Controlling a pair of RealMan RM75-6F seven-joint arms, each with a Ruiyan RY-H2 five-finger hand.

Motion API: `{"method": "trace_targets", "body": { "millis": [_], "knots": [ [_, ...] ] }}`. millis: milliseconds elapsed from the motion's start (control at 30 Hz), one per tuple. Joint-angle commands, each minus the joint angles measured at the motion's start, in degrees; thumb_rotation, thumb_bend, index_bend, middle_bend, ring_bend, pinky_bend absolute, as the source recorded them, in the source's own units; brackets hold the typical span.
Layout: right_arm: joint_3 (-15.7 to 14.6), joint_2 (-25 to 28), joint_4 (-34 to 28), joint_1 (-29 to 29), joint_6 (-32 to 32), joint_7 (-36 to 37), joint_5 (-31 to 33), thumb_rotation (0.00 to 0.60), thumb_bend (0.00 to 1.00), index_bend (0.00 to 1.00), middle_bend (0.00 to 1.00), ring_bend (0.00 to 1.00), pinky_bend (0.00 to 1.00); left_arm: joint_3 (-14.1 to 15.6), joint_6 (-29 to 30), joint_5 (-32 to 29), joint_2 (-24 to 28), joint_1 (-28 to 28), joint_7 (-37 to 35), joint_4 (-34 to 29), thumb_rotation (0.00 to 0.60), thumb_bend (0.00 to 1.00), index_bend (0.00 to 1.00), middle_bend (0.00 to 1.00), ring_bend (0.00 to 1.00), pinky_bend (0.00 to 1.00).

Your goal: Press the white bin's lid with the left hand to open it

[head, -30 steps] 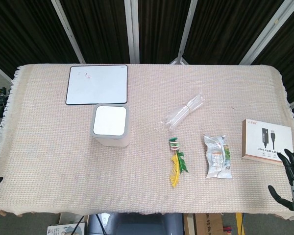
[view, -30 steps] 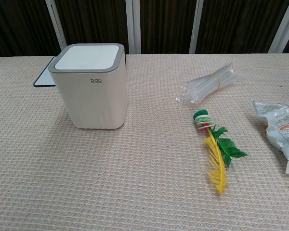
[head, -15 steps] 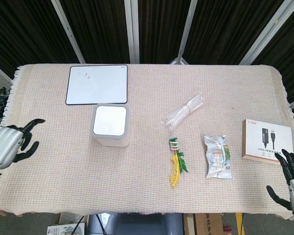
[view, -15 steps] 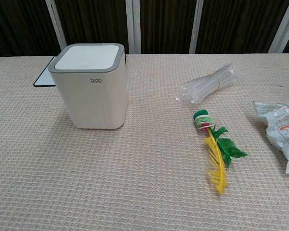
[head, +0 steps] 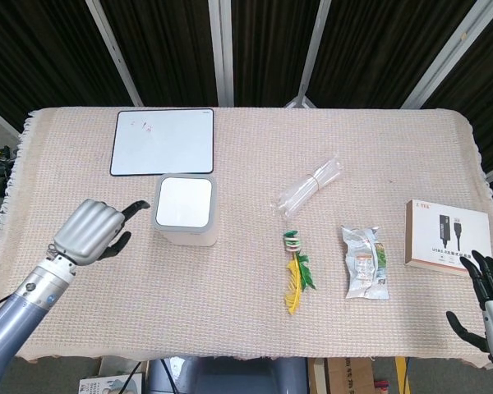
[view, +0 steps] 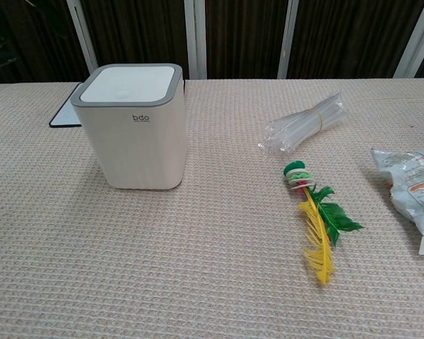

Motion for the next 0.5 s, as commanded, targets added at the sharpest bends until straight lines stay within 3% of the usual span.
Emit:
{"method": "trace_targets", "body": {
  "millis": [33, 200, 500],
  "knots": [
    [0.06, 0.00, 0.03, 0.01, 0.02, 0.12, 0.07, 0.600, 0.27, 0.12, 0.06, 0.02, 0.01, 0.34, -0.81, -4.91, -3.20, -3.64, 5.14, -0.91, 0.600, 0.65, 0.23, 0.88, 0.74, 0.64],
    [0.11, -0.07, 0.04, 0.02, 0.18, 0.13, -0.12, 0.600, 0.27, 0.12, 0.06, 0.02, 0.01, 1.10, -0.43, -10.19, -7.16, -7.86, 11.11, -0.19, 0.600, 0.65, 0.23, 0.88, 0.74, 0.64],
    [0.25, 0.07, 0.31, -0.12, 0.40, 0.66, 0.25, 0.600, 0.27, 0.12, 0.06, 0.02, 0.01, 3.24, 1.33, -15.31, -11.31, -11.48, 15.35, 1.15, 0.600, 0.65, 0.24, 0.88, 0.74, 0.64]
  ]
}}
